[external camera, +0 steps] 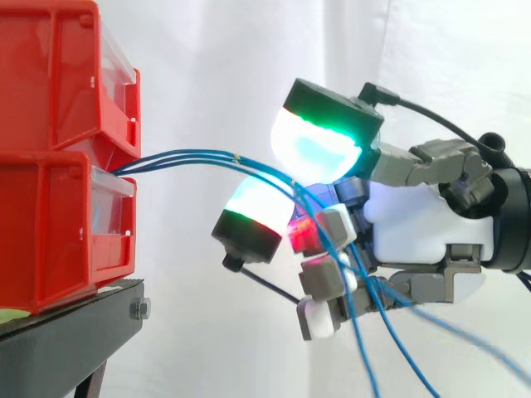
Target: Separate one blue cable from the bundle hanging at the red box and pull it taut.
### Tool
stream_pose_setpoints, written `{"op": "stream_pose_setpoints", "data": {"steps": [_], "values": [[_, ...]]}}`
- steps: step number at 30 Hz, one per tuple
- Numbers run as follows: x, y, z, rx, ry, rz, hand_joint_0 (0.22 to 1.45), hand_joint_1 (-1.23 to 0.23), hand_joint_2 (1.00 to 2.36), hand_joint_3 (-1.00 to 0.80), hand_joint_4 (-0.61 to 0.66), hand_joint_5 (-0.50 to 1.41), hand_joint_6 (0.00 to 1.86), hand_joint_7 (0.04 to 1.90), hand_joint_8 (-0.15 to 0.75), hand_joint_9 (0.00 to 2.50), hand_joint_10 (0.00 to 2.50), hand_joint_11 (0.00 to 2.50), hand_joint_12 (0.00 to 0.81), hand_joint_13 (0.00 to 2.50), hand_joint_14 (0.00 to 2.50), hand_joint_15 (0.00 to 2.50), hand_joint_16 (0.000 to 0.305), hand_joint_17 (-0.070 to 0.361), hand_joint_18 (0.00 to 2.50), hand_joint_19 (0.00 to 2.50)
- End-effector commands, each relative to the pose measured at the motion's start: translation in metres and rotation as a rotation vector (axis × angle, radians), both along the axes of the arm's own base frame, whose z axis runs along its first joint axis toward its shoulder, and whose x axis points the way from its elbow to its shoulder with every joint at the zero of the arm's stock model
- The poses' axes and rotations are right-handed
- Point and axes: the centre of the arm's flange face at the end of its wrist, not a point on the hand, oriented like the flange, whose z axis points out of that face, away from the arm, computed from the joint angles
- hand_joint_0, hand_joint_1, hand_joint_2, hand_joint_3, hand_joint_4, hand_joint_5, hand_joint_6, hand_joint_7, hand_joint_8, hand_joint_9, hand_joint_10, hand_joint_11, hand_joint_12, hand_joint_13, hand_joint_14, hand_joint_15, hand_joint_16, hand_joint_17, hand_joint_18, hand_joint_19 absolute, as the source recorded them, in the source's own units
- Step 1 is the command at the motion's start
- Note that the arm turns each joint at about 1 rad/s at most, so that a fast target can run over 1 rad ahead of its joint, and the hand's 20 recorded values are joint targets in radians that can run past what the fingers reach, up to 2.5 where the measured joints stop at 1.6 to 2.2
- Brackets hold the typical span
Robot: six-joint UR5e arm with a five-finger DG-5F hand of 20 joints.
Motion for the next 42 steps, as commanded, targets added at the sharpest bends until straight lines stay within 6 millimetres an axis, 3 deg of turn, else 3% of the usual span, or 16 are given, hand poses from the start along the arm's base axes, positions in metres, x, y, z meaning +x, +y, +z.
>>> {"op": "stream_pose_setpoints", "data": {"steps": [1, 4, 8, 11, 13, 16, 21, 25, 28, 32, 42], "values": [[-0.005, -0.003, 0.015, -0.009, 0.001, -0.006, 0.64, -0.67, 1.01, -0.33, 0.16, -0.15, 0.83, 1.19, 0.377, 1.24, 0.02, 0.99, 0.400, 1.23, 0.02, 0.72, 0.041, 0.092, 0.94, 0.61], [-0.009, -0.003, 0.021, -0.027, 0.019, -0.003, 0.62, -0.71, 1.02, -0.16, 0.12, -0.16, 0.86, 1.24, 0.388, 1.19, 0.02, 1.00, 0.411, 1.20, 0.02, 0.72, 0.042, 0.095, 0.94, 0.59], [-0.013, -0.006, 0.025, -0.045, 0.044, -0.006, 0.63, -0.75, 1.02, -0.15, 0.11, -0.17, 0.88, 1.15, 0.379, 1.14, 0.02, 0.99, 0.417, 1.19, 0.02, 0.71, 0.043, 0.097, 0.94, 0.60], [-0.014, -0.007, 0.024, -0.046, 0.046, -0.008, 0.67, -0.82, 1.02, -0.26, 0.13, -0.18, 0.87, 1.11, 0.371, 1.11, 0.02, 1.00, 0.409, 1.17, 0.02, 0.72, 0.043, 0.096, 0.93, 0.58], [-0.013, -0.006, 0.025, -0.047, 0.044, -0.011, 0.70, -0.87, 1.01, -0.43, 0.17, -0.19, 0.88, 1.08, 0.368, 1.10, 0.02, 0.99, 0.405, 1.15, 0.02, 0.71, 0.043, 0.096, 0.92, 0.57], [-0.013, -0.008, 0.024, -0.050, 0.043, -0.014, 0.68, -0.82, 1.00, -0.50, 0.19, -0.19, 0.87, 1.08, 0.365, 1.11, 0.02, 0.99, 0.401, 1.15, 0.02, 0.71, 0.042, 0.094, 0.92, 0.57], [-0.013, -0.008, 0.024, -0.051, 0.045, -0.014, 0.63, -0.58, 1.00, -0.49, 0.18, -0.16, 0.83, 1.11, 0.361, 1.15, 0.02, 0.88, 0.394, 1.16, 0.02, 0.67, 0.041, 0.091, 0.91, 0.58], [-0.013, -0.008, 0.025, -0.052, 0.040, -0.014, 0.64, -0.56, 1.01, -0.40, 0.16, -0.16, 0.83, 1.14, 0.366, 1.16, 0.02, 0.91, 0.398, 1.17, 0.02, 0.68, 0.041, 0.092, 0.91, 0.59], [-0.013, -0.008, 0.025, -0.052, 0.040, -0.016, 0.63, -0.71, 1.02, -0.25, 0.16, -0.16, 0.83, 1.20, 0.371, 1.15, 0.02, 0.91, 0.407, 1.14, 0.02, 0.68, 0.042, 0.094, 0.90, 0.58], [-0.013, -0.007, 0.025, -0.052, 0.039, -0.014, 0.64, -0.80, 1.02, -0.17, 0.12, -0.17, 0.84, 1.21, 0.367, 1.11, 0.02, 0.92, 0.405, 1.12, 0.02, 0.67, 0.042, 0.094, 0.88, 0.57], [-0.013, -0.008, 0.025, -0.052, 0.039, -0.016, 0.72, -0.92, 1.02, -0.31, 0.08, -0.19, 0.87, 1.15, 0.352, 1.05, 0.02, 0.93, 0.399, 1.08, 0.02, 0.66, 0.041, 0.093, 0.88, 0.55]]}}
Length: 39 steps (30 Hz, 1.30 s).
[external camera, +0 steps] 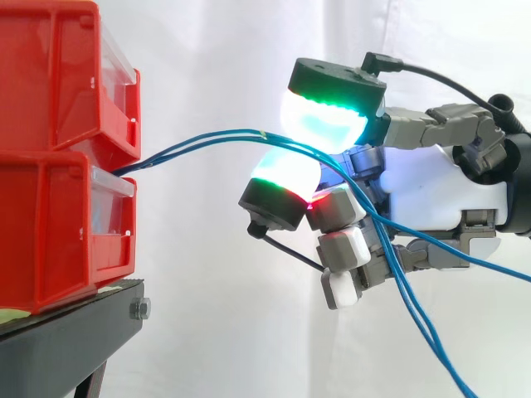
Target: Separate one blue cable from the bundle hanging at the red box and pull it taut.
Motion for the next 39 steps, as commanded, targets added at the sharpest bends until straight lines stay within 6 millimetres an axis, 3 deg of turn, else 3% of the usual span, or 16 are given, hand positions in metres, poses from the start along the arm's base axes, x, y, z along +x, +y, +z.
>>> {"op": "stream_pose_setpoints", "data": {"steps": [1, 4, 19, 30, 35, 39], "values": [[0.000, 0.000, 0.000, 0.000, -0.002, 0.000, 0.73, -0.93, 1.01, -0.33, 0.07, -0.19, 0.87, 1.13, 0.350, 1.04, 0.02, 0.94, 0.395, 1.08, 0.02, 0.66, 0.041, 0.093, 0.88, 0.54], [0.001, 0.003, -0.001, -0.005, 0.000, 0.000, 0.77, -0.95, 1.01, -0.40, 0.09, -0.19, 0.88, 1.20, 0.349, 1.05, 0.02, 0.94, 0.392, 1.07, 0.02, 0.65, 0.040, 0.090, 0.87, 0.53], [-0.001, 0.013, -0.003, -0.092, 0.023, -0.030, 0.83, -0.93, 1.00, -0.50, 0.09, -0.19, 0.88, 1.15, 0.338, 1.05, 0.02, 0.95, 0.382, 1.06, 0.02, 0.66, 0.038, 0.087, 0.85, 0.53], [-0.001, 0.027, -0.005, -0.135, 0.043, -0.044, 0.70, -0.93, 1.00, -0.50, 0.15, -0.18, 0.87, 1.14, 0.337, 1.06, 0.02, 0.94, 0.381, 1.07, 0.02, 0.66, 0.038, 0.085, 0.87, 0.54], [-0.002, 0.031, -0.007, -0.139, 0.052, -0.048, 0.59, -0.88, 1.00, -0.50, 0.16, -0.18, 0.86, 1.13, 0.346, 1.09, 0.02, 0.94, 0.383, 1.09, 0.02, 0.66, 0.038, 0.086, 0.89, 0.56], [-0.003, 0.032, -0.007, -0.146, 0.054, -0.048, 0.58, -0.77, 1.00, -0.50, 0.17, -0.17, 0.85, 1.13, 0.358, 1.13, 0.02, 0.94, 0.389, 1.12, 0.02, 0.67, 0.039, 0.087, 0.91, 0.58]]}}
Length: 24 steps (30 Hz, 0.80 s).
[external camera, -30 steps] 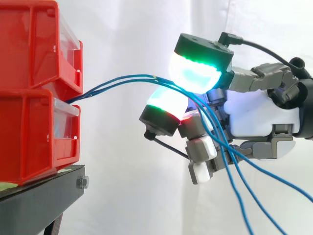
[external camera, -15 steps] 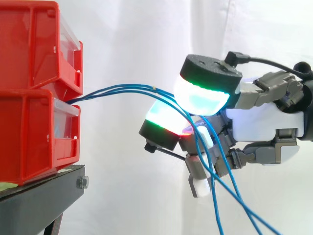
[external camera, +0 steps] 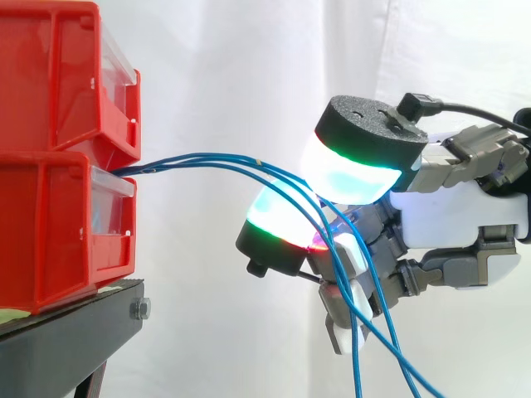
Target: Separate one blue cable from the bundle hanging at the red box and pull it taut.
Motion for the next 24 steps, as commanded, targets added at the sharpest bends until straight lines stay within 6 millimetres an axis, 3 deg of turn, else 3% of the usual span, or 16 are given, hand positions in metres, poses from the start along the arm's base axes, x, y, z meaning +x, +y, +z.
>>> {"op": "stream_pose_setpoints", "data": {"steps": [1, 7, 15, 24], "values": [[-0.0002, 0.0024, -0.0005, -0.006, 0.003, 0.002, 0.59, -0.71, 1.00, -0.50, 0.17, -0.17, 0.85, 1.12, 0.362, 1.14, 0.02, 0.93, 0.391, 1.14, 0.02, 0.68, 0.039, 0.087, 0.91, 0.59], [-0.0002, 0.0034, -0.0005, -0.008, 0.003, 0.002, 0.65, -0.66, 1.00, -0.48, 0.13, -0.17, 0.85, 1.17, 0.365, 1.16, 0.02, 0.93, 0.393, 1.16, 0.02, 0.69, 0.040, 0.089, 0.93, 0.61], [-0.0006, 0.0049, -0.0012, -0.008, 0.005, -0.003, 0.66, -0.81, 1.02, -0.22, 0.08, -0.17, 0.86, 1.23, 0.376, 1.14, 0.02, 0.96, 0.402, 1.16, 0.02, 0.68, 0.041, 0.093, 0.94, 0.61], [-0.0008, 0.0082, -0.0019, -0.010, 0.007, 0.002, 0.74, -0.83, 1.02, -0.27, -0.02, -0.21, 0.90, 1.24, 0.360, 1.08, 0.02, 0.96, 0.401, 1.12, 0.02, 0.67, 0.042, 0.095, 0.93, 0.60]]}}
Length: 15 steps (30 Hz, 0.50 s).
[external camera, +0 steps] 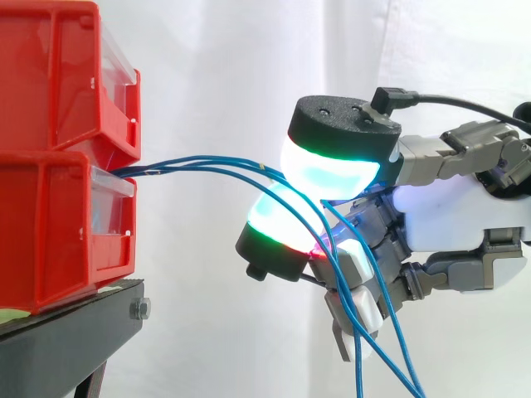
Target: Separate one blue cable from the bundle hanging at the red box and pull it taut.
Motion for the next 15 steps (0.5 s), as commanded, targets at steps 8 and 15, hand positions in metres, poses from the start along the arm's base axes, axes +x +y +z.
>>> {"op": "stream_pose_setpoints", "data": {"steps": [8, 15], "values": [[-0.004, 0.004, -0.009, -0.010, 0.013, 0.004, 0.82, -0.89, 1.00, -0.50, 0.05, -0.20, 0.90, 1.21, 0.348, 1.17, 0.02, 1.18, 0.390, 1.13, 0.02, 0.70, 0.041, 0.093, 0.93, 0.62], [-0.005, 0.004, -0.013, -0.006, 0.002, -0.002, 0.66, -0.90, 1.00, -0.50, 0.13, -0.18, 0.91, 1.20, 0.373, 1.24, 0.02, 1.32, 0.399, 1.17, 0.02, 0.71, 0.041, 0.092, 0.98, 0.62]]}}
